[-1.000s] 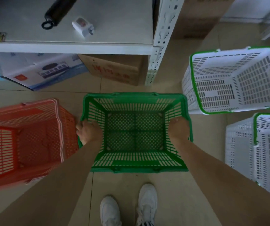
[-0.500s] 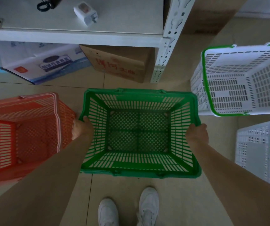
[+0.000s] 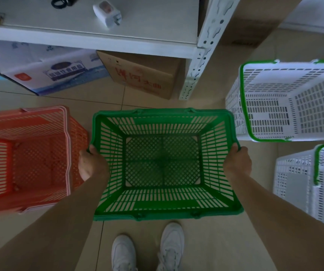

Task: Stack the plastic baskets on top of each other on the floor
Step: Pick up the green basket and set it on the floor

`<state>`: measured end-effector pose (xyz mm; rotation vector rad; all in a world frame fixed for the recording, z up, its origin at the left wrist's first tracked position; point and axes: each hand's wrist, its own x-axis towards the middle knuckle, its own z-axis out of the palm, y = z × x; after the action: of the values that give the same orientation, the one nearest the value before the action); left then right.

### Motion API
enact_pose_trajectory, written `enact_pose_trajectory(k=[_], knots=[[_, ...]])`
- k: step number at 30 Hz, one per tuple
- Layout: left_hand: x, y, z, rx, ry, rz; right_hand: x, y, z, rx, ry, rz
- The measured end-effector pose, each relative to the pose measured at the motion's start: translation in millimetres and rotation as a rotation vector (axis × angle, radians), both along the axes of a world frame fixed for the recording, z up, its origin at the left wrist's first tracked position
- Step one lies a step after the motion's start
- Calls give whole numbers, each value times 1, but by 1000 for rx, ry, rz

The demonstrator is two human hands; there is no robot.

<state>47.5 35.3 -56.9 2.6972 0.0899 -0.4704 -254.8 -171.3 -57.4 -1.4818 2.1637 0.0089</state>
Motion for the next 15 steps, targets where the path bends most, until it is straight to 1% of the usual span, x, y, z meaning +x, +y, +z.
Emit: enact_pose_trajectory(k=[4,9,15], knots=[[2,5,21,-19,-21,-45,1,-4,20,-93,9,32],[7,12,50,-120,-30,-106,-1,-12,55,-185,6,63],[8,18,90,-223,-48,-83,2,-15,108,-265,-6,119]])
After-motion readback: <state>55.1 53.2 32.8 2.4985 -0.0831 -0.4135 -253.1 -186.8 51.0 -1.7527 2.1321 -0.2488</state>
